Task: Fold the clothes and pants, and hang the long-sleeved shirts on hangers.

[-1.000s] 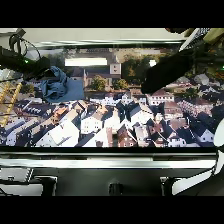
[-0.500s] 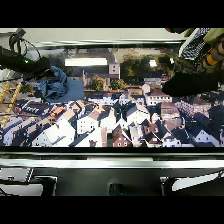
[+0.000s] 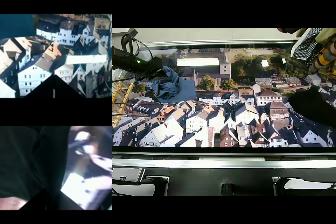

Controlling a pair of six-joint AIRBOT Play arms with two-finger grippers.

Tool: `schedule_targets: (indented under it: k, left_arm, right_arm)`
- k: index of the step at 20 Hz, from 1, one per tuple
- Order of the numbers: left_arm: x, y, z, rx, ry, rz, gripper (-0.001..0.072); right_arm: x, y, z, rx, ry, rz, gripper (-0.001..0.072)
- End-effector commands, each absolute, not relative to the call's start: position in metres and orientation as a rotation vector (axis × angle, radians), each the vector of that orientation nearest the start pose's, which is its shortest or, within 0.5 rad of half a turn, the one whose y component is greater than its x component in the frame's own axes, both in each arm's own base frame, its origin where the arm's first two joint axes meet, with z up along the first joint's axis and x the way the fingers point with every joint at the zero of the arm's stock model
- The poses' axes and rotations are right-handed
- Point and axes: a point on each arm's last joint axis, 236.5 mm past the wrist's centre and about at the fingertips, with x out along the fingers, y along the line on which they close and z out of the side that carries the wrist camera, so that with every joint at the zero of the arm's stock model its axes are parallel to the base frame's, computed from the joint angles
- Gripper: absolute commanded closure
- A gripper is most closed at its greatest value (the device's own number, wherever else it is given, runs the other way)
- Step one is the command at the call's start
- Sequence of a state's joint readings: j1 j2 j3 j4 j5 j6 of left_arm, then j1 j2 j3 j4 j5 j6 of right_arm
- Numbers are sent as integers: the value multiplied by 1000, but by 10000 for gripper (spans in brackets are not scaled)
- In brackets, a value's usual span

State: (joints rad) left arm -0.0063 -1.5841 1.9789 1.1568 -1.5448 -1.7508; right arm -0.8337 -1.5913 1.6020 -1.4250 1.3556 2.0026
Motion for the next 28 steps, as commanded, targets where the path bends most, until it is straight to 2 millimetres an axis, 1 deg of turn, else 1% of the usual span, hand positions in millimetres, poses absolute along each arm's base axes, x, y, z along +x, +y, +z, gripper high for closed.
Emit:
schedule_targets:
  k: [1,5,7,8,12,15,18,19,20,21,22,24,25,26,27,28]
  left_arm:
    - [462,-98,163,-402,1168,-263,691]
    - [462,-98,162,-402,1169,-263,691]
    - [462,-98,162,-402,1169,-263,691]
    - [462,-98,162,-402,1169,-263,691]
    - [462,-98,162,-402,1169,-264,691]
    - [462,-98,162,-402,1169,-264,691]
    - [462,-98,162,-402,1169,-264,691]
    - [462,-98,162,-402,1169,-264,691]
    - [462,-98,162,-402,1169,-264,691]
    - [462,-98,162,-402,1170,-264,691]
    - [462,-98,162,-402,1170,-264,691]
    - [461,-98,162,-402,1171,-264,690]
    - [461,-98,162,-402,1171,-264,690]
    - [461,-98,162,-402,1171,-264,690]
    - [462,-98,162,-402,1171,-263,689]
    - [462,-98,162,-402,1171,-263,690]
  right_arm:
    - [269,-308,-9,1040,1109,-998,684]
    - [225,-277,-43,1041,1189,-1046,684]
    - [205,-263,-57,1040,1241,-1069,684]
    - [199,-257,-61,1038,1258,-1073,685]
    - [168,-239,-72,1021,1369,-1114,684]
    - [151,-236,-74,984,1435,-1142,684]
    - [143,-237,-73,961,1464,-1157,681]
    - [142,-236,-72,963,1470,-1158,613]
    - [140,-234,-72,965,1482,-1159,474]
    - [136,-233,-71,960,1499,-1164,362]
    - [129,-232,-69,945,1527,-1178,341]
    - [114,-240,-62,874,1557,-1227,341]
    - [113,-249,-53,839,1522,-1249,342]
    - [123,-261,-41,825,1437,-1260,348]
    - [143,-271,-26,826,1322,-1236,377]
    - [174,-281,-6,835,1183,-1162,381]
